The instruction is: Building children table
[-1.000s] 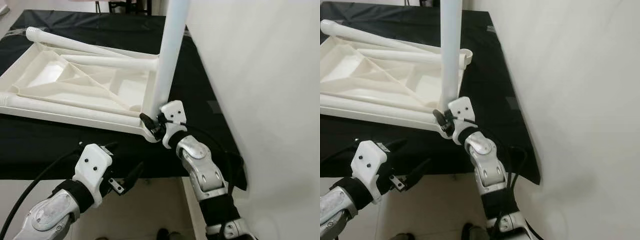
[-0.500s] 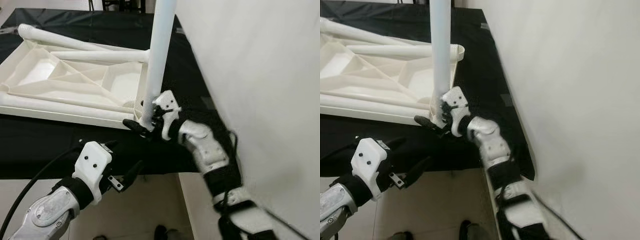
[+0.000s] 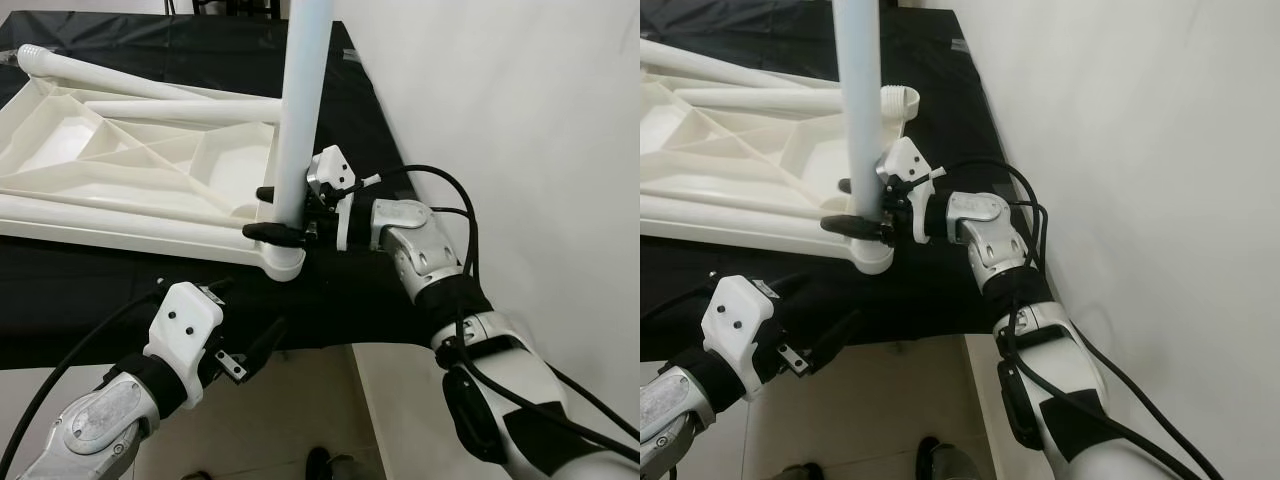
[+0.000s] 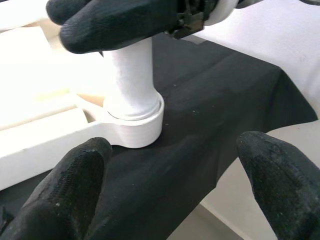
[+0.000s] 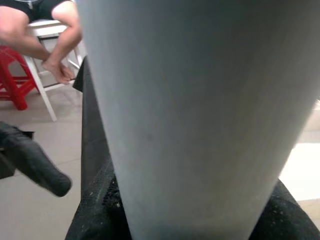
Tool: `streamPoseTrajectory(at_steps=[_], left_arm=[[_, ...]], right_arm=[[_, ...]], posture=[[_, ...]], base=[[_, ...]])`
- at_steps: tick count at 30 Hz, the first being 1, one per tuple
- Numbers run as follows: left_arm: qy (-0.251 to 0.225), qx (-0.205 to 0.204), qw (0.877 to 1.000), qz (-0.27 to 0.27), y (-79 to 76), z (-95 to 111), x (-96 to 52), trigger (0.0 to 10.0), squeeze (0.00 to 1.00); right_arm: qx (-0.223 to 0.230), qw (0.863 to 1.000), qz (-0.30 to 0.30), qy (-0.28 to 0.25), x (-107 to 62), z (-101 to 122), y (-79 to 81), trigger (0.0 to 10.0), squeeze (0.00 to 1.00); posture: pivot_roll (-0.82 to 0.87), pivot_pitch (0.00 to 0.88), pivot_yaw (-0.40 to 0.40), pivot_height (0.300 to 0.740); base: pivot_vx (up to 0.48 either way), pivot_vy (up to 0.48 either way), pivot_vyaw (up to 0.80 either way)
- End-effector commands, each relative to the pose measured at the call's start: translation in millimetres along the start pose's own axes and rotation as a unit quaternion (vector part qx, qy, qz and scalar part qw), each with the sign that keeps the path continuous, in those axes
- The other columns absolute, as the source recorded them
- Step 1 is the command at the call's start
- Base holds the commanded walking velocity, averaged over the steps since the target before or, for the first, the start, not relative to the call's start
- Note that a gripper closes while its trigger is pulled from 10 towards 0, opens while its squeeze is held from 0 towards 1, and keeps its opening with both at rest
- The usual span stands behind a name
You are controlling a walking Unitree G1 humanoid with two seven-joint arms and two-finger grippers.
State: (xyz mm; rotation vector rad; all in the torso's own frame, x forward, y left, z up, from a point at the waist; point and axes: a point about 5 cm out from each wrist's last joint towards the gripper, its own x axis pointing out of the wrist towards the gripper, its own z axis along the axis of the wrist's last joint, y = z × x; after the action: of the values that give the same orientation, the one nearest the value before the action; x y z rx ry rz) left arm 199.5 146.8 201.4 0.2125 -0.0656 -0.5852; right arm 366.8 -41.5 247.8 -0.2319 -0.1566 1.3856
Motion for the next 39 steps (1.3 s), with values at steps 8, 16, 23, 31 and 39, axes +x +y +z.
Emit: streamPoseTrajectory(at_steps=[8, 16, 23, 31, 39], left_arm=[[0.000, -0.011, 1.000, -0.008, -6.5, -2, -1.2, 10.0, 0.00], [0.003, -0.013, 1.000, -0.006, -4.4, -3, -4.6, 10.0, 0.00], [-0.002, -0.017, 1.000, -0.013, -5.3, -3, 0.7, 10.0, 0.00], [-0.003, -0.006, 1.000, 0.002, 0.6, -1, -2.0, 10.0, 0.00], [-0.004, -0.009, 1.000, -0.004, -3.6, -1, -0.8, 10.0, 0.00]], right_arm=[[-0.001, 0.998, -0.049, 0.024, -1.2, -19, 2.1, 0.0, 0.00], [0.036, 0.933, -0.334, 0.128, -5.1, -76, 39.5, 0.0, 0.00], [0.039, 0.931, -0.346, 0.111, 7.5, -73, 36.5, 0.0, 0.00], [0.016, 0.921, -0.382, 0.080, 15.8, -51, 7.9, 10.0, 0.00], [0.005, 0.867, -0.493, 0.071, -11.8, -43, -16.6, 10.0, 1.00]], posture=[[0.15, 0.242, -0.167, 0.740], [0.12, 0.242, -0.139, 0.740], [0.14, 0.220, -0.149, 0.740], [0.17, 0.211, -0.148, 0.740], [0.17, 0.215, -0.154, 0.740]], base=[[0.000, 0.000, 0.00], [0.000, 0.000, 0.00], [0.000, 0.000, 0.00], [0.000, 0.000, 0.00], [0.000, 0.000, 0.00]])
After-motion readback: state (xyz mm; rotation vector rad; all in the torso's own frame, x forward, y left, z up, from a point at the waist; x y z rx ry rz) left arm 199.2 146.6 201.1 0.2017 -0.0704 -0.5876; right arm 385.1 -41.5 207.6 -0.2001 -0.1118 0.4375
